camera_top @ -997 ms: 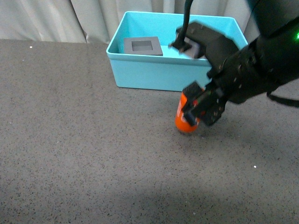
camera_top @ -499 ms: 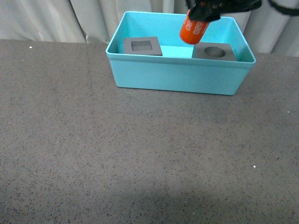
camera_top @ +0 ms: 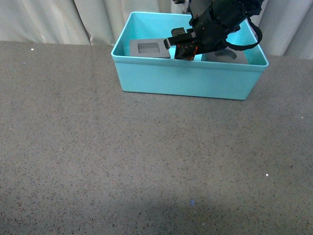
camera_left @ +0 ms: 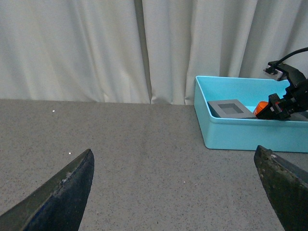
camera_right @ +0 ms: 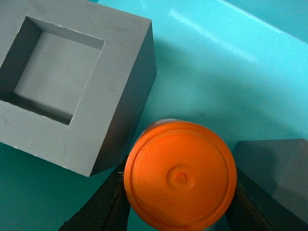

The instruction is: Place gray and orange parts in blue box

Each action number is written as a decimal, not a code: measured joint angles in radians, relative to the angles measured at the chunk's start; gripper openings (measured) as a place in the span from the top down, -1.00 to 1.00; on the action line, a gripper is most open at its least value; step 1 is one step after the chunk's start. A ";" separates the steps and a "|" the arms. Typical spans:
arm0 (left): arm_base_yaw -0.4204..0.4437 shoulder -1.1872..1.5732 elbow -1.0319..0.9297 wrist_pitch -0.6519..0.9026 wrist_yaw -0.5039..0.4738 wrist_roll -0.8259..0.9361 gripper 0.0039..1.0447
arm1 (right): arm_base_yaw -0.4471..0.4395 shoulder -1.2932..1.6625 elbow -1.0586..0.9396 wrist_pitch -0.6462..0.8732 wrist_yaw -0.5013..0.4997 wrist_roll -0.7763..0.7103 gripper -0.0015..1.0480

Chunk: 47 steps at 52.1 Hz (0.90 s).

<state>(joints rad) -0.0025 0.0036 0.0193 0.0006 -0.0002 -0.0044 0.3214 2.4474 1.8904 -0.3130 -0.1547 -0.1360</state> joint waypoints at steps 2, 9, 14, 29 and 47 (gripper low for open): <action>0.000 0.000 0.000 0.000 0.000 0.000 -0.88 | 0.001 0.003 0.004 -0.005 -0.002 -0.001 0.16; 0.000 0.000 0.000 0.000 0.000 0.000 -0.88 | 0.005 0.039 0.072 -0.057 -0.003 -0.009 0.16; 0.000 0.000 0.000 0.000 0.000 0.000 -0.88 | 0.006 0.048 0.085 -0.065 -0.002 -0.013 0.07; 0.000 0.000 0.000 0.000 0.000 0.000 -0.88 | -0.002 -0.011 0.000 0.005 -0.004 0.000 -0.75; 0.000 0.000 0.000 0.000 0.000 0.000 -0.88 | -0.061 -0.532 -0.521 0.291 0.057 0.072 -0.81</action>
<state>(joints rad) -0.0025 0.0032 0.0193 0.0006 -0.0002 -0.0044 0.2600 1.9152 1.3689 -0.0219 -0.0978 -0.0635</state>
